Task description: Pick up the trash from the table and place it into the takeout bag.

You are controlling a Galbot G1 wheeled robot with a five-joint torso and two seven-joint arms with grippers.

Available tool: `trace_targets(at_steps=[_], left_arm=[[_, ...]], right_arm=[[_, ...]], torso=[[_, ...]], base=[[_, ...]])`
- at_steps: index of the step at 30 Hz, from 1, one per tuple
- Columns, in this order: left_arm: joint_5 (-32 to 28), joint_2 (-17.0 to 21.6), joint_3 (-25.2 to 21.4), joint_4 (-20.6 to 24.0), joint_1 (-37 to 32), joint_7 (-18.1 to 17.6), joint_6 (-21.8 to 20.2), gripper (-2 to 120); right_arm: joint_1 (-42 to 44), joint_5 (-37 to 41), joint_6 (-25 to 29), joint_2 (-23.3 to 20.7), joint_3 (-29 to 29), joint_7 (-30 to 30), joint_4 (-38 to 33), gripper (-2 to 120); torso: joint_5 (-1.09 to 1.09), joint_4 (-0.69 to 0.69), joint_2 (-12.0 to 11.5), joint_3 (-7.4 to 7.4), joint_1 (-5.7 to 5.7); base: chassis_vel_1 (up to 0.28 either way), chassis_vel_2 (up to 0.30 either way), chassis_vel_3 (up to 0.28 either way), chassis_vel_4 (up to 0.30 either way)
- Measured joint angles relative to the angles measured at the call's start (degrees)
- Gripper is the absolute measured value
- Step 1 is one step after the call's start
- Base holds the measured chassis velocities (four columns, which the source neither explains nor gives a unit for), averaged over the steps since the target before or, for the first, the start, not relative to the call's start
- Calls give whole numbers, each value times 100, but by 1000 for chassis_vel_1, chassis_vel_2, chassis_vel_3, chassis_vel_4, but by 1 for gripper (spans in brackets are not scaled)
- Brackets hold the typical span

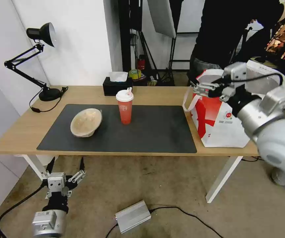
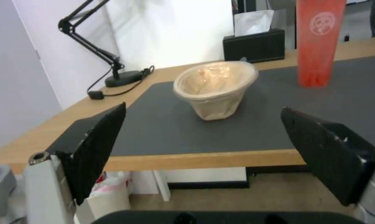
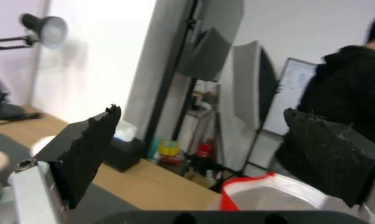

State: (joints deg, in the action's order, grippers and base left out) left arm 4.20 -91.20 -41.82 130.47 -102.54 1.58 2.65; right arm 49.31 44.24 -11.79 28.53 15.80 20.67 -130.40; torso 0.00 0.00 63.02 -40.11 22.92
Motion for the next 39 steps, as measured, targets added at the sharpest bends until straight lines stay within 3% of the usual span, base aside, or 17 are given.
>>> trace_targets(at_steps=[3, 5, 7, 10, 17, 39], left_arm=[[-1, -1, -6, 0, -4, -8, 2, 100], [-1, 1, -20, -7, -4, -58, 4, 100], [-1, 1, -20, -8, -4, -60, 4, 100], [-1, 8, -18, -27, 7, -72, 4, 100], [1, 14, -3, -42, 10, -73, 4, 100], [8, 14, 11, -29, -12, -78, 10, 100]], right_arm=[[389, -240, 55, 165, 255, 59, -61, 100], [1105, -495, 108, 488, 747, 146, -284, 100], [1157, -512, 110, 514, 785, 149, -302, 100], [2032, -796, 127, 976, 1186, 172, -635, 100], [2704, -1277, 282, 1438, 1410, 152, -891, 100], [3657, -2062, 660, 2007, 1478, 132, -1048, 100]], torso=[[0, 0, 0, 0, 0], [0, 0, 0, 0, 0], [0, 0, 0, 0, 0], [0, -1, 0, 1, 0], [-1, 0, 0, 1, 0], [0, 0, 1, 1, 0]], base=[[0, 0, 0, 0], [0, 0, 0, 0], [0, 0, 0, 0], [0, 0, 0, 0], [0, 0, 0, 0], [0, 0, 0, 0]])
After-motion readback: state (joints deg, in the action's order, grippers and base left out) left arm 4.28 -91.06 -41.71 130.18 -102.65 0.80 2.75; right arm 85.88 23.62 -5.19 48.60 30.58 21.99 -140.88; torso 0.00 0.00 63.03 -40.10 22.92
